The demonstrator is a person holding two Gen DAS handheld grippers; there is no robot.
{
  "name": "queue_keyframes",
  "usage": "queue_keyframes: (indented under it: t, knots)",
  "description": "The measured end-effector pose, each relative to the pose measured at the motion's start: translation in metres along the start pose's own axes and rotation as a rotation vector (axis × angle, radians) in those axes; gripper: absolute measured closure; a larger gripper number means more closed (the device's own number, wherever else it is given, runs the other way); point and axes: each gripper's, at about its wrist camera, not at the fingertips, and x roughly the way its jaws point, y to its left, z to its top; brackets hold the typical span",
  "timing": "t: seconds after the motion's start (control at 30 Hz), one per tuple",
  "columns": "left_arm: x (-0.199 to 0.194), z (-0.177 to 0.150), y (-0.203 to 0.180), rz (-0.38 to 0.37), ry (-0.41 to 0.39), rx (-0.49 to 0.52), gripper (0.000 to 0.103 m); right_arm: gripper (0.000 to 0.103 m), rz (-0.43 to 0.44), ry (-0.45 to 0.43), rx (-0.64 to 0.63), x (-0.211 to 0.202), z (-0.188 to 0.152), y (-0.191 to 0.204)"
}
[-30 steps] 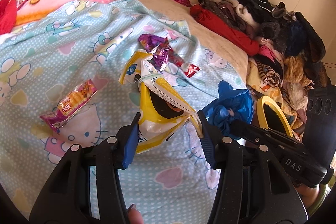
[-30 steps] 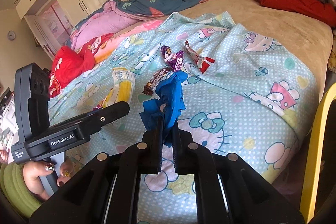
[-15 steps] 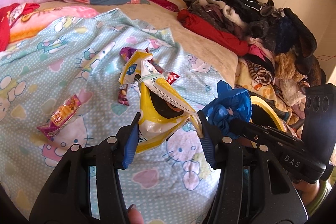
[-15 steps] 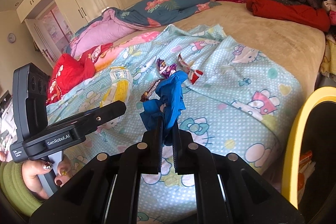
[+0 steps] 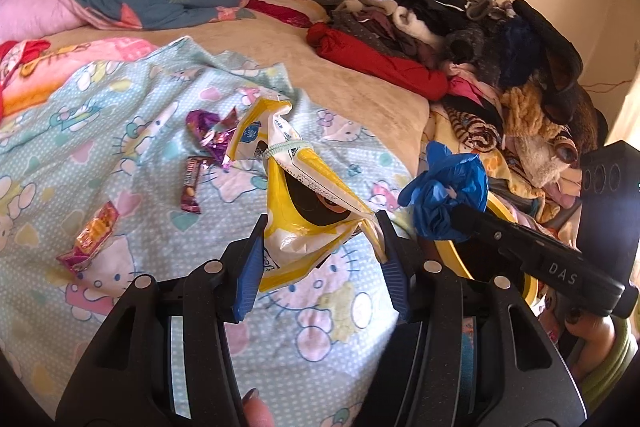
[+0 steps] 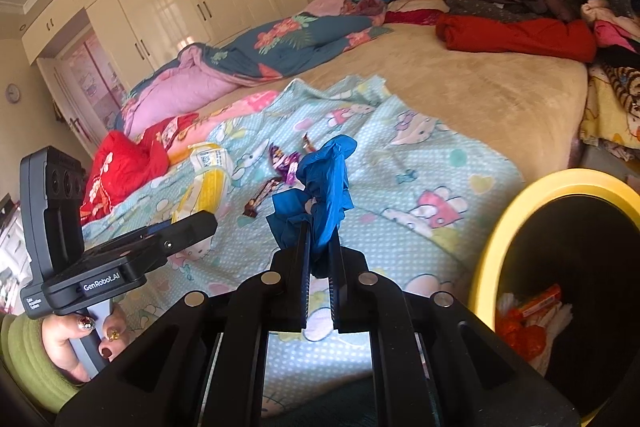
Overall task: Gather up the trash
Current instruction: 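Carry the chip bag and blue bag over the bin and open both tools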
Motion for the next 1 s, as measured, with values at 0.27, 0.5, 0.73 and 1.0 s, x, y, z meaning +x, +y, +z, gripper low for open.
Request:
queue_keyframes:
  t: [0.27, 0.5, 0.73, 1.0]
  knots:
    - [-0.001, 0.000, -0.021, -0.024, 0.001, 0.036, 0.059, 0.095, -0.023, -0.042, 0.028, -0.028, 0.001, -0.017]
    - [0.001, -0.001, -0.039, -0.048, 0.006, 0.067, 0.059, 0.095, -0.053, -0.063, 0.060, -0.048, -0.003, -0.033]
    - [0.005, -0.002, -0.059, -0.079, 0.009, 0.090, 0.059, 0.095, -0.081, -0.086, 0.096, -0.064, -0.005, -0.052]
    - [0.009, -0.005, -0.078, -0.111, 0.009, 0.119, 0.059, 0.095, -0.121, -0.119, 0.144, -0.081, -0.004, -0.076]
